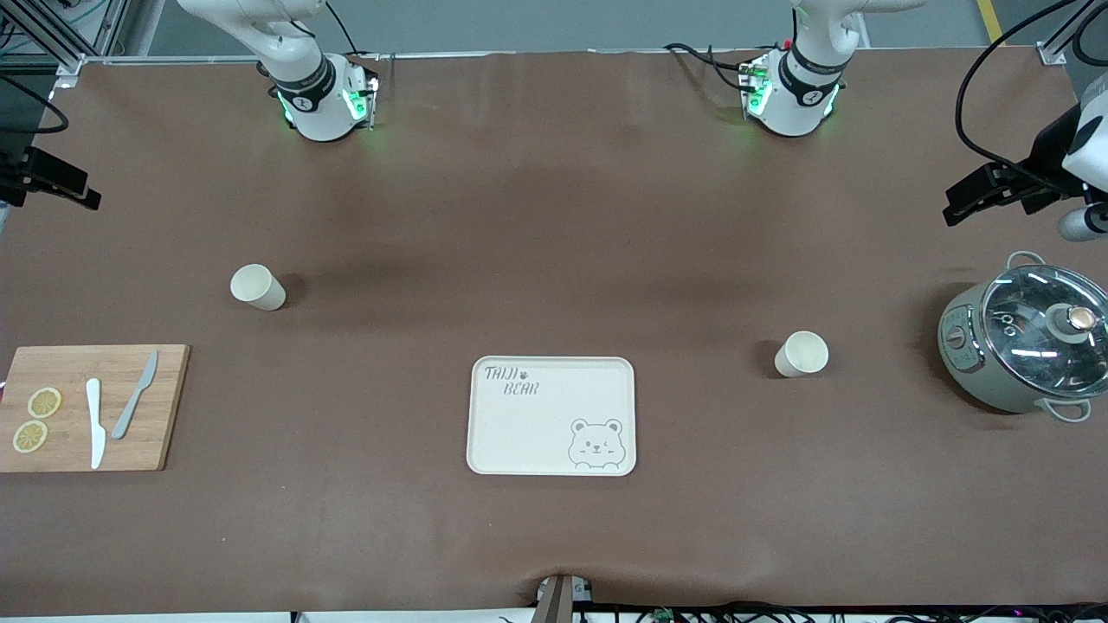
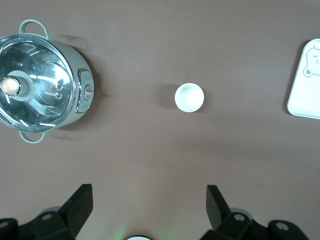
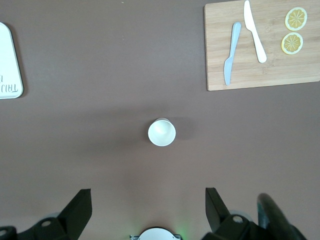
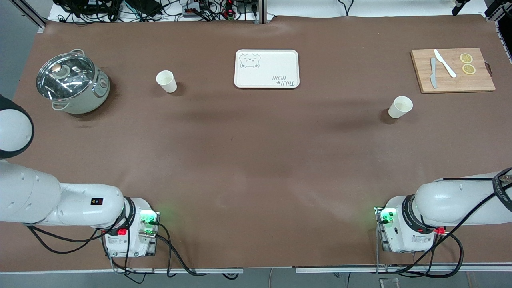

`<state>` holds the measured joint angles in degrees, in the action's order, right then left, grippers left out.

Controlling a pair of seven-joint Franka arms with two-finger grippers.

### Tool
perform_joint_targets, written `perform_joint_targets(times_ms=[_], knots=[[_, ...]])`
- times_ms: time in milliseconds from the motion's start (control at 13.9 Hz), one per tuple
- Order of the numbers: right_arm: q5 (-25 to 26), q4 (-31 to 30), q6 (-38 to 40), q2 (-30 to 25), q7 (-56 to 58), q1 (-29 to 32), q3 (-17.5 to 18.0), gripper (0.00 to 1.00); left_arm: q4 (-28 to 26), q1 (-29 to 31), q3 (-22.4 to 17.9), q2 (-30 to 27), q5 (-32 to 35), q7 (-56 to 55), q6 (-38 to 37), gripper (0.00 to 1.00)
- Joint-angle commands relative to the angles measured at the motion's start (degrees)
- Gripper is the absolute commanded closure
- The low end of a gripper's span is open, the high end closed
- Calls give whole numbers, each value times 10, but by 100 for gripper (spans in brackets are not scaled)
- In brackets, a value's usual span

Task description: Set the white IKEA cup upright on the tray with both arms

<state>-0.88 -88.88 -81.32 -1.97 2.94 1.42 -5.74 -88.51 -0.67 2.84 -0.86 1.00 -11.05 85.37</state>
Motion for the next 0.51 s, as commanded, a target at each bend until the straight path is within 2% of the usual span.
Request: perform_joint_targets(times_ms=[0,216,433], knots=[[-12,-11,1,-14,7,11,6,0,5,0,2,-5,-1,10,0,0],[-15,-11,2,-14,7,12,5,0,20,1,2,6,0,8,0,0],[-21,-9,1,-9,5,24,5,0,20,5,-2,47,-3,12,24,0]])
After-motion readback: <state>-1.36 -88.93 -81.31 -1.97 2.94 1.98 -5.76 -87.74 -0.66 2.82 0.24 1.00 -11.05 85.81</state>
